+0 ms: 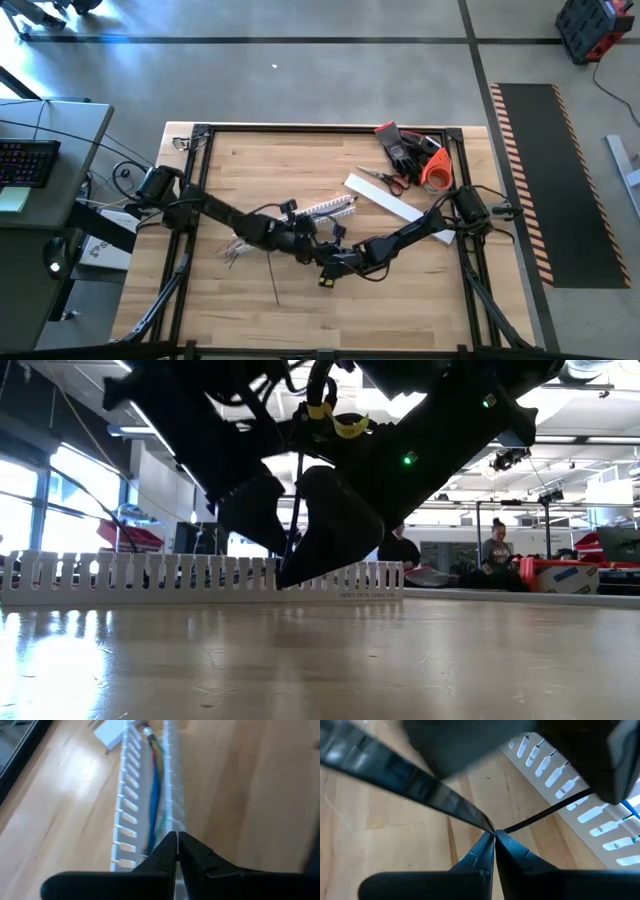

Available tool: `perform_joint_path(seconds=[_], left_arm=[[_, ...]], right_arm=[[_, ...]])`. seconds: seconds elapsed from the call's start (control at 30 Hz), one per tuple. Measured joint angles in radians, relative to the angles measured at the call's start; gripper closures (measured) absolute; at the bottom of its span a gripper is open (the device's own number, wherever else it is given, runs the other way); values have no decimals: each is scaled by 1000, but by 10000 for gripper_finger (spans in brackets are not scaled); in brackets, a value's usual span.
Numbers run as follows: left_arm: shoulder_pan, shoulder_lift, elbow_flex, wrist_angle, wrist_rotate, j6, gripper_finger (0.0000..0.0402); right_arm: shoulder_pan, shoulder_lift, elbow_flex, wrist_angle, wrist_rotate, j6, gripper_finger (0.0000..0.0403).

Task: Ziptie cables
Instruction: Close the cable duct

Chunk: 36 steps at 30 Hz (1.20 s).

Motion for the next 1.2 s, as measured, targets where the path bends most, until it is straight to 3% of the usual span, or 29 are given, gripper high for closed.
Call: perform_joint_path(seconds=[0.57,0.83,1.2], left_arm=[[96,-62,-11,3,102,72,402],[156,-66,-11,-14,228,98,401],[154,-99,-11,-17,337,163,401]], right_arm=[[34,0,0,6,2,-1,403],[34,0,0,11,4,-1,403],[33,0,0,11,2,-1,403]])
